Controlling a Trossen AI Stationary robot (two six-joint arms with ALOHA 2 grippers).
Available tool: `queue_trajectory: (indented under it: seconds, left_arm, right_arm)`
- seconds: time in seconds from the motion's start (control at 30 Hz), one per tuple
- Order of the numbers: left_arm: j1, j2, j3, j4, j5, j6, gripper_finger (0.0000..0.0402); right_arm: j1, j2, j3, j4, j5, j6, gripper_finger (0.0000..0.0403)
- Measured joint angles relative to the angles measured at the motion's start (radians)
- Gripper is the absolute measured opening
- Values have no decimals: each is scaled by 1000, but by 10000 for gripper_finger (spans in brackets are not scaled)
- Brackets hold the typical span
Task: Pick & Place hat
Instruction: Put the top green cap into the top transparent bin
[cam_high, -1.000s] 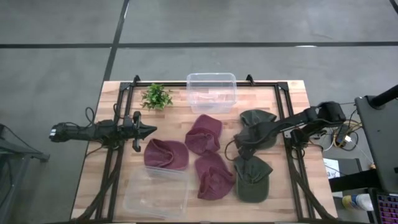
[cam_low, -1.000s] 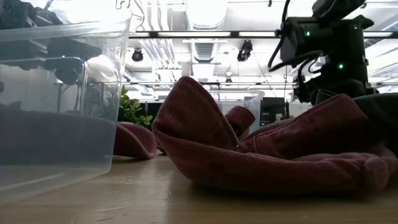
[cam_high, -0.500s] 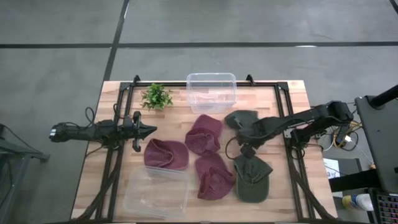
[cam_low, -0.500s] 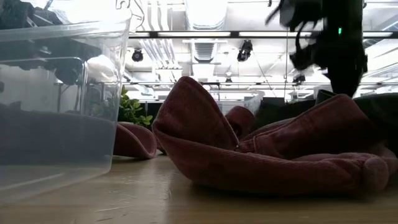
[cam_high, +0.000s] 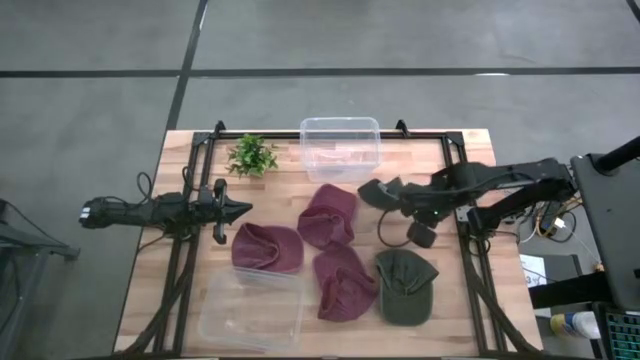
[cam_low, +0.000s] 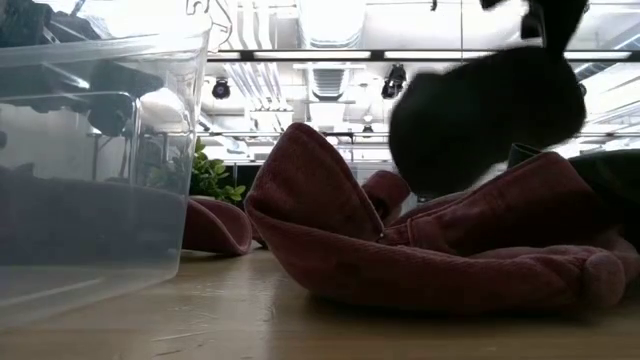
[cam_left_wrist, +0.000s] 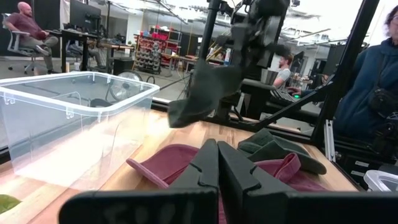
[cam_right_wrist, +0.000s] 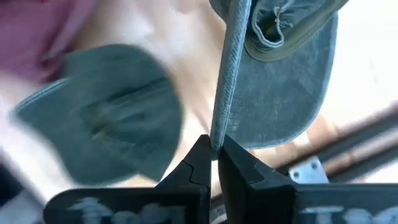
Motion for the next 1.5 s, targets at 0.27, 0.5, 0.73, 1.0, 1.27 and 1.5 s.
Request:
queue_trajectory:
  seconds: [0.27, 0.5, 0.73, 1.0, 1.27, 1.5]
  left_arm:
    - [0, 0, 0, 0, 0, 0, 0]
    - [0, 0, 0, 0, 0, 0, 0]
    - [0, 0, 0, 0, 0, 0, 0]
    - [0, 0, 0, 0, 0, 0, 0]
    - [0, 0, 0, 0, 0, 0, 0]
    - [0, 0, 0, 0, 0, 0, 0]
  right_arm:
    - [41, 17, 169, 3, 265, -195, 9]
    - [40, 56, 203, 143, 680, -465, 11]
    - [-25, 146, 197, 352, 916, -801, 11]
    - [-155, 258, 195, 431, 909, -914, 12]
    - [-231, 319, 195, 486, 793, -1036, 13]
    - [-277, 372, 195, 510, 753, -1180, 13]
